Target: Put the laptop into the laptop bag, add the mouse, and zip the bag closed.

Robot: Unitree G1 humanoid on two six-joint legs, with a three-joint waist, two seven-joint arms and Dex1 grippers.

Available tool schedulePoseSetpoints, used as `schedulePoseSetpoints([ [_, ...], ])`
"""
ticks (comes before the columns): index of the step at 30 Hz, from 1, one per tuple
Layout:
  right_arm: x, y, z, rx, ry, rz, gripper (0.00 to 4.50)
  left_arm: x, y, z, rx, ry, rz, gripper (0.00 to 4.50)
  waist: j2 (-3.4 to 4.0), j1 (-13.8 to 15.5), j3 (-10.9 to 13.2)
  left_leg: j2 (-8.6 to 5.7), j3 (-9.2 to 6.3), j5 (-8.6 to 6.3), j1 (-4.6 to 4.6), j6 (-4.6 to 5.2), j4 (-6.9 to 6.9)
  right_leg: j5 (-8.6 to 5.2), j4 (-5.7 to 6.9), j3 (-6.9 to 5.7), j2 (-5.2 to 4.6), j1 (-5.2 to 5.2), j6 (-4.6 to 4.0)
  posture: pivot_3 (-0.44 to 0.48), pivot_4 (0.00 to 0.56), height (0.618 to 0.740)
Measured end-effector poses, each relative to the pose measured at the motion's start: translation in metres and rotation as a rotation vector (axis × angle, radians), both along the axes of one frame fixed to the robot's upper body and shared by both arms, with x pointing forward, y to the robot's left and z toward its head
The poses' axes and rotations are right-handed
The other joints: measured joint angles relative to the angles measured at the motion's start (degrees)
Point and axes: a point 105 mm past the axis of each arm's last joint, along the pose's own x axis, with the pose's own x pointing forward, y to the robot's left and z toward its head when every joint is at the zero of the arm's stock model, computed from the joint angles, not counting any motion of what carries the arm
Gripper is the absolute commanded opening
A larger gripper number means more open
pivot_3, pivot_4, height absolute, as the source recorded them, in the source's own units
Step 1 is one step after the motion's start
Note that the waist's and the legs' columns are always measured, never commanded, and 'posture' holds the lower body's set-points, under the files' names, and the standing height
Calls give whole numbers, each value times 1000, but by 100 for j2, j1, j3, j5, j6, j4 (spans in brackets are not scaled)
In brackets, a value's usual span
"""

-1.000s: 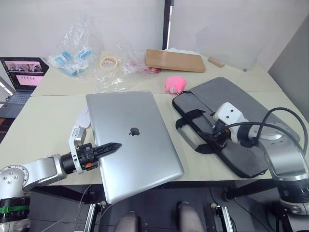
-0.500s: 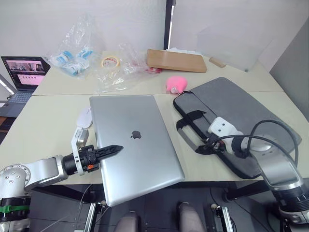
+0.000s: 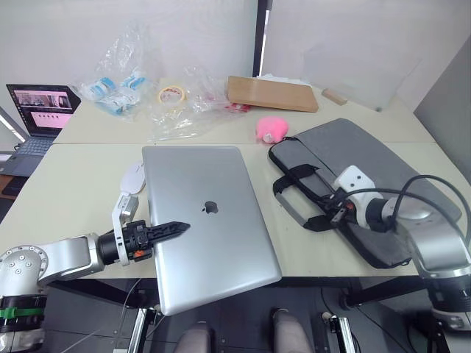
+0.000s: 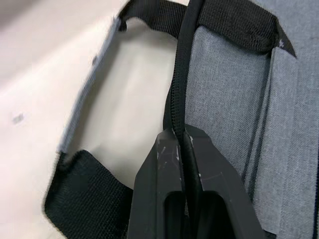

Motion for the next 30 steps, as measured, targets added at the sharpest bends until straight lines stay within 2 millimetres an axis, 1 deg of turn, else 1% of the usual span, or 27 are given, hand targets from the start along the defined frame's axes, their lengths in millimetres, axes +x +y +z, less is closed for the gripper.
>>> schedulePoseSetpoints([
  [3, -1, 2, -3, 53, 43, -15, 21, 1, 0, 1, -2, -4, 2, 321, 0, 2, 0, 0, 0, -1, 1, 1, -3, 0, 1, 0, 0, -1, 0, 0, 150, 740],
  [6, -1, 6, -5, 102, 70, -31, 958, 2, 1, -1, -5, 7, 7, 321, 0, -20, 0, 0, 1, -1, 1, 1, -6, 0, 1, 0, 0, -4, 0, 0, 150, 740],
  [8, -1, 8, -5, 89, 62, -28, 1549, 2, 0, -1, -4, 11, 3, 321, 0, -19, 0, 0, 1, -1, 1, 1, -6, 0, 1, 0, 0, -3, 0, 0, 150, 740],
  [11, 0, 10, -5, 65, 44, -24, 1549, 2, -1, -2, -3, 15, -1, 321, 0, -19, 0, 0, 1, -1, 0, 1, -5, 0, 0, 0, 0, -3, 0, 0, 150, 740],
  [19, 2, 6, -4, 12, 18, -32, 1549, 1, 0, -3, 5, 18, -2, 321, 0, -17, 0, 0, 1, -1, 0, 1, -6, 0, 0, 0, 0, -3, 0, 0, 150, 740],
  [26, 2, 7, -7, -38, 1, -11, 1549, 1, -2, -4, 6, 23, -7, 321, 0, -17, 0, 0, 1, -1, 0, 2, -5, 0, 0, 0, 0, -3, 0, 0, 150, 740],
  [29, 3, 9, -10, -30, 5, -13, 754, 1, -2, -4, 6, 23, -7, 321, 0, -17, 0, 0, 2, -1, 0, 2, -5, 0, 0, 0, 0, -3, 0, 0, 150, 740],
  [30, 3, 10, -11, -23, 7, -15, 368, 1, -2, -4, 6, 23, -7, 321, 0, -17, 0, 0, 2, -1, 0, 2, -5, 0, 0, 0, 0, -3, 0, 0, 150, 740],
])
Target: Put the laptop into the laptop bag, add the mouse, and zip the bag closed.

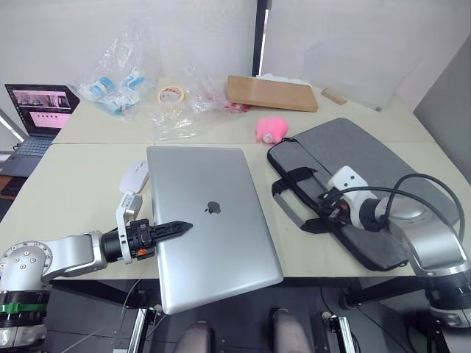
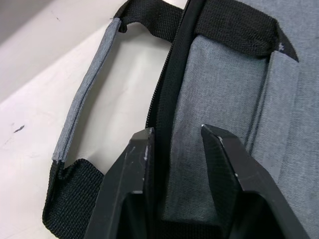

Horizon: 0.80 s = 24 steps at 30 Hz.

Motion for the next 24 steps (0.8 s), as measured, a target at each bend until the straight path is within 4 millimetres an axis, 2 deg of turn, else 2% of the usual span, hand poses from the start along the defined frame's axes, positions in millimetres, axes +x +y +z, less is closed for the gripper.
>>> schedulePoseSetpoints([
  [1, 0, 0, -1, 2, 2, -1, 29, 0, 0, 0, 0, 0, 0, 321, 0, 1, 0, 0, 0, 0, 0, 0, 0, 0, 0, 0, 0, 0, 0, 0, 150, 740],
  [8, 0, -1, 0, 27, 15, 0, 29, 2, -2, 3, 1, -7, -11, 321, 0, 6, 0, 0, 0, 0, 0, 0, 0, 0, 0, 0, 0, 0, 0, 0, 150, 740],
  [11, 2, -3, 7, 77, 20, -2, 29, 6, -2, 4, -5, 4, -18, 321, -1, 10, 0, -1, 1, 0, 0, 0, 2, 0, -1, 0, 0, 2, 0, 0, 150, 740],
  [14, 6, 0, 25, 164, 15, 6, 29, 10, -3, 4, -13, 38, -55, 321, -1, 4, 1, -1, 0, 0, 1, 0, 3, 0, 1, 0, 0, 2, 0, 0, 150, 740],
  [17, 14, 7, 61, 262, -29, 17, 29, 14, -7, 8, -54, 81, -119, 321, -1, -28, 3, -1, -3, 1, 3, 0, 4, 0, 4, -1, 2, 5, 0, 0, 150, 740],
  [20, 17, 11, 84, 305, -55, 16, 29, 22, -10, 12, -96, 106, -142, 321, -1, -44, 3, -1, -4, 1, 5, 0, 2, 0, 4, -1, 2, 5, 1, 0, 150, 740],
  [24, 18, 16, 90, 328, -44, 15, 29, 37, -23, 15, -186, 130, -154, 321, -1, -39, 3, -5, -8, 1, 3, 0, 3, 1, 3, -2, 0, 5, 2, 0, 150, 740],
])
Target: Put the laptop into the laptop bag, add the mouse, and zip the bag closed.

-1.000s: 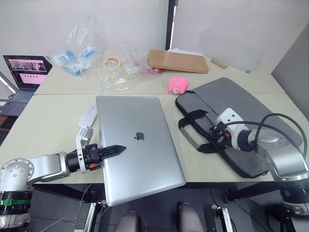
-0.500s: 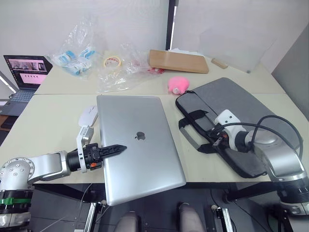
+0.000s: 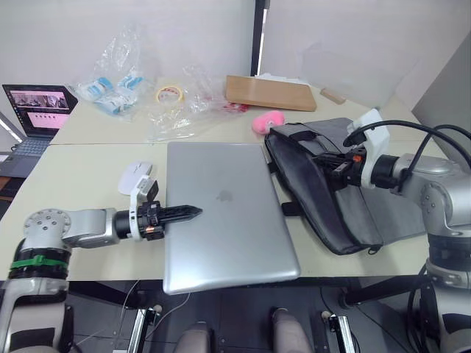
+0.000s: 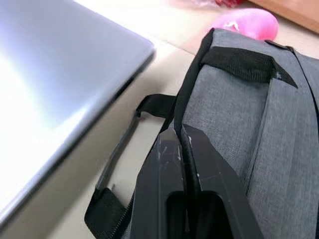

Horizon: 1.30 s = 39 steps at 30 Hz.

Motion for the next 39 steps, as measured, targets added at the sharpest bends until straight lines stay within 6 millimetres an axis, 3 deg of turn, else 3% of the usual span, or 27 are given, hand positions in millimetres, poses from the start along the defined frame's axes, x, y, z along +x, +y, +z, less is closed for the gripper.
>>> schedulePoseSetpoints([
  [13, -2, 17, 6, 56, 38, 16, 29, 34, -51, -13, 38, 64, 56, 321, -1, -14, 1, -6, -4, 0, -1, -1, 7, 2, 0, 3, -6, -2, 4, 0, 150, 740],
  [19, -3, 24, 6, 72, 38, 22, 29, 50, -70, -6, 30, 62, 113, 321, -2, 10, 1, -17, -5, 0, -7, -1, 17, 4, -1, 8, -15, -1, 7, 0, 150, 740],
  [30, -7, 35, 9, 120, 32, 33, 29, 58, -124, 3, 68, -3, 59, 321, -2, 10, 1, -24, -5, 0, -11, 0, 25, 5, -5, 16, -18, 3, 9, 0, 150, 740],
  [34, -7, 35, 11, 115, 17, 22, 29, 60, -157, 7, 63, -9, 21, 321, -3, 23, 2, -28, -5, 0, -14, 0, 30, 6, -10, 18, -19, 9, 9, 0, 150, 740],
  [39, -8, 39, 12, 128, 13, 28, 29, 69, -182, 7, 43, 15, 53, 321, -3, 27, 2, -31, -3, 0, -14, 1, 30, 7, -14, 26, -19, 10, 12, 0, 150, 740],
])
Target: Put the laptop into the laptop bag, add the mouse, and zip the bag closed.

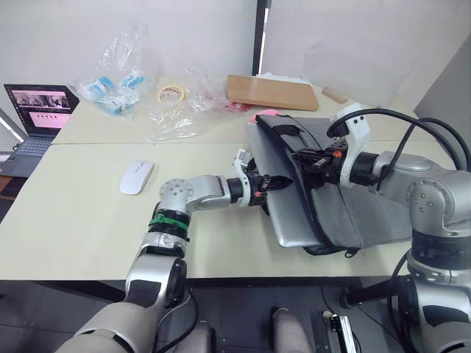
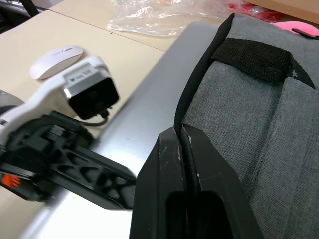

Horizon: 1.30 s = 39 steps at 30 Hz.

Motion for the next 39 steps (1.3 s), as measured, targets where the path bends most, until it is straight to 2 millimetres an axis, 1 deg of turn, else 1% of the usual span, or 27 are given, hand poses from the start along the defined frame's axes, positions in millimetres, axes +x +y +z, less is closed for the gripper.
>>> schedulePoseSetpoints([
  [2, -1, 1, 1, -2, -6, -1, 29, 5, -9, -3, -26, 27, 35, 321, 0, 3, 0, 0, 1, 0, -2, 0, -1, 1, -6, 2, 0, 0, 2, 0, 150, 740],
  [8, -3, -2, 3, 10, 4, -14, 29, 9, -23, -6, -39, 35, 58, 321, 0, 13, 0, -4, 2, 0, -4, 1, 0, 4, -9, 8, 0, 0, 7, 0, 150, 740],
  [11, -5, 1, 3, 21, 9, -6, 29, 11, -29, -9, -19, 23, 69, 321, 0, 41, 0, -5, 3, 0, -5, 1, 0, 7, -17, 14, 0, 1, 13, 0, 150, 740],
  [17, -7, 1, 4, 60, 29, -14, 29, 20, -31, -5, -14, 1, 103, 321, 0, 65, 0, -6, 5, 0, -4, 2, -1, 10, -20, 16, 0, 1, 17, 0, 150, 740],
  [20, -7, 2, 4, 62, 34, -17, 29, 22, -31, -5, -17, -10, 107, 321, 0, 76, 0, -6, 5, 0, -4, 2, -1, 11, -20, 17, 0, 1, 18, 0, 150, 740],
  [22, -6, 1, 4, 60, 33, -24, 0, 22, -31, -6, -12, -13, 106, 1320, 0, 80, 0, -6, 5, 0, -4, 1, -1, 11, -21, 17, 0, 1, 19, 0, 150, 740],
  [24, -6, 0, 4, 58, 32, -31, 0, 21, -30, -3, -32, -30, 100, 1907, 0, 80, 0, -6, 5, 0, -3, 1, -2, 11, -21, 16, 1, 1, 20, 0, 150, 740],
  [27, -6, -1, 4, 57, 31, -34, 0, 21, -30, 1, -43, -49, 92, 2925, 0, 85, 0, -6, 5, 0, -3, 2, -1, 12, -21, 17, 0, 2, 21, 0, 150, 740],
  [30, -6, -2, 6, 48, 17, -35, 0, 18, -29, 6, -7, -106, 76, 3890, 0, 87, 0, -7, 5, 0, -4, 1, -1, 13, -22, 18, 0, 2, 23, 0, 150, 740],
  [32, -5, -3, 9, 47, -2, -33, 0, 14, -23, 9, -9, -140, 63, 3890, 0, 81, 0, -7, 4, 0, 0, 1, -2, 14, -21, 20, 0, 2, 24, 0, 150, 740],
  [36, -4, -3, 7, 47, 8, -25, 0, 7, -12, 10, -4, -157, 56, 3890, 0, 86, 0, -7, 1, 0, -2, 1, 0, 15, -21, 20, 1, 1, 26, 0, 150, 740],
  [39, -2, -3, 5, 45, 13, -25, 0, 3, 1, 9, -11, -169, 87, 3890, 0, 87, 0, -7, 2, 0, -1, 1, 0, 16, -21, 22, 1, 1, 27, 0, 150, 740],
])
